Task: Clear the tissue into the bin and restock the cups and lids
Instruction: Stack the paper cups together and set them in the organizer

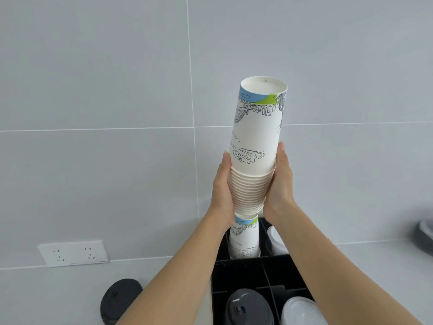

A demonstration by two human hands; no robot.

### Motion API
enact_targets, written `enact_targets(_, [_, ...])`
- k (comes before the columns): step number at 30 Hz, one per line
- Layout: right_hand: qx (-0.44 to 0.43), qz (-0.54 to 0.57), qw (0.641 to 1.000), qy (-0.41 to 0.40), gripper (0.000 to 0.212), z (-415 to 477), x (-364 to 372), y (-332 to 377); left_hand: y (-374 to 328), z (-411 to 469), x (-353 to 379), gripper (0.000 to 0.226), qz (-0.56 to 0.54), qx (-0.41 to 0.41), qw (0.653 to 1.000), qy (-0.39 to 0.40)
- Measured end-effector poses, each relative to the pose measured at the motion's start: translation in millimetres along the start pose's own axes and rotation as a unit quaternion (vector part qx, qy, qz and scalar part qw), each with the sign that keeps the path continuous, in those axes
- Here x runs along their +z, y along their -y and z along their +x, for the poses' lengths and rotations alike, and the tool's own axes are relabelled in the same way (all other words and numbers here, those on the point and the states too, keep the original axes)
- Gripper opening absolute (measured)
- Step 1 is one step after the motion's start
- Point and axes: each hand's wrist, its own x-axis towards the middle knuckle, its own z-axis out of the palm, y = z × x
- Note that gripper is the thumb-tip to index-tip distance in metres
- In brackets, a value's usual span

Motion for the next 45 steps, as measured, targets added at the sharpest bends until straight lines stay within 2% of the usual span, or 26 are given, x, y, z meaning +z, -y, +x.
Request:
enact_targets(5, [0.002, -0.01, 1.0, 0.005, 0.051, 10, -31, -16, 20, 9, -3, 0.053, 0.008, -0.037, 0.997, -0.072])
enact_targets(7, [0.008, -0.019, 1.0, 0.02, 0.052, 18, -30, -26, 17, 0, 7, 0.054, 0.016, -0.037, 0.997, -0.064])
enact_targets(8, [0.009, -0.066, 0.997, 0.038, 0.054, 36, -48, -36, 14, -4, 13, 0.059, 0.056, -0.03, 0.997, -0.054])
enact_targets(9, [0.005, -0.099, 0.995, -0.004, 0.057, 87, -85, -90, 13, -10, 27, 0.062, 0.111, -0.016, 0.992, -0.053])
enact_targets(11, [0.007, -0.183, 0.983, -0.009, 0.068, 165, -125, -171, 6, -24, 40, 0.057, 0.193, 0.006, 0.981, -0.024])
enact_targets(13, [0.002, -0.146, 0.989, -0.01, 0.064, 144, -118, -157, 14, -9, 37, 0.059, 0.132, -0.023, 0.99, -0.049])
enact_targets(15, [0.059, -0.042, 0.997, 0.042, 0.058, 61, -53, -73, 10, -1, 25, 0.062, 0.087, -0.073, 0.99, -0.08])
enact_targets(16, [0.089, -0.057, 0.994, 0.022, 0.062, 53, -44, -62, 16, 1, 19, 0.062, 0.091, -0.086, 0.989, -0.074])
enact_targets(17, [0.098, -0.08, 0.992, -0.014, 0.07, 68, -47, -81, 17, -1, 20, 0.064, 0.103, -0.097, 0.986, -0.084])
enact_targets(18, [0.076, -0.098, 0.992, 0.006, 0.076, 69, -63, -90, 23, 1, 16, 0.066, 0.109, -0.093, 0.986, -0.082])
enact_targets(20, [0.07, -0.142, 0.987, -0.042, 0.077, 121, -112, -161, 34, -6, 24, 0.065, 0.138, -0.088, 0.985, -0.052])
enact_targets(22, [0.054, -0.139, 0.988, -0.033, 0.062, 96, -111, -145, 43, -7, 15, 0.063, 0.13, -0.112, 0.982, -0.08])
enact_targets(23, [0.083, -0.121, 0.989, -0.018, 0.054, 84, -96, -139, 49, -6, 7, 0.06, 0.104, -0.126, 0.982, -0.099])
enact_targets(24, [0.108, -0.051, 0.992, -0.033, 0.051, 54, -76, -115, 55, -1, -7, 0.055, 0.089, -0.138, 0.979, -0.119])
enact_targets(25, [0.141, -0.034, 0.988, -0.047, 0.05, 39, -71, -102, 64, 4, -23, 0.049, 0.084, -0.15, 0.976, -0.13])
enact_targets(28, [0.123, -0.059, 0.99, -0.042, 0.045, 29, -99, -108, 94, 15, -52, 0.044, 0.124, -0.145, 0.966, -0.172])
enact_targets(33, [0.092, -0.144, 0.983, -0.066, 0.042, 29, -95, -119, 107, 17, -60, 0.038, 0.144, -0.129, 0.955, -0.226])
enact_targets(36, [0.078, -0.154, 0.982, -0.074, 0.03, 31, -97, -125, 115, 17, -62, 0.035, 0.17, -0.101, 0.951, -0.238])
enact_targets(41, [0.091, -0.189, 0.974, -0.087, 0.055, 28, -97, -133, 122, 16, -66, 0.045, 0.204, -0.078, 0.945, -0.242])
enact_targets(45, [0.092, -0.211, 0.97, -0.08, 0.046, 25, -90, -121, 113, 15, -68, 0.038, 0.228, -0.076, 0.946, -0.216])
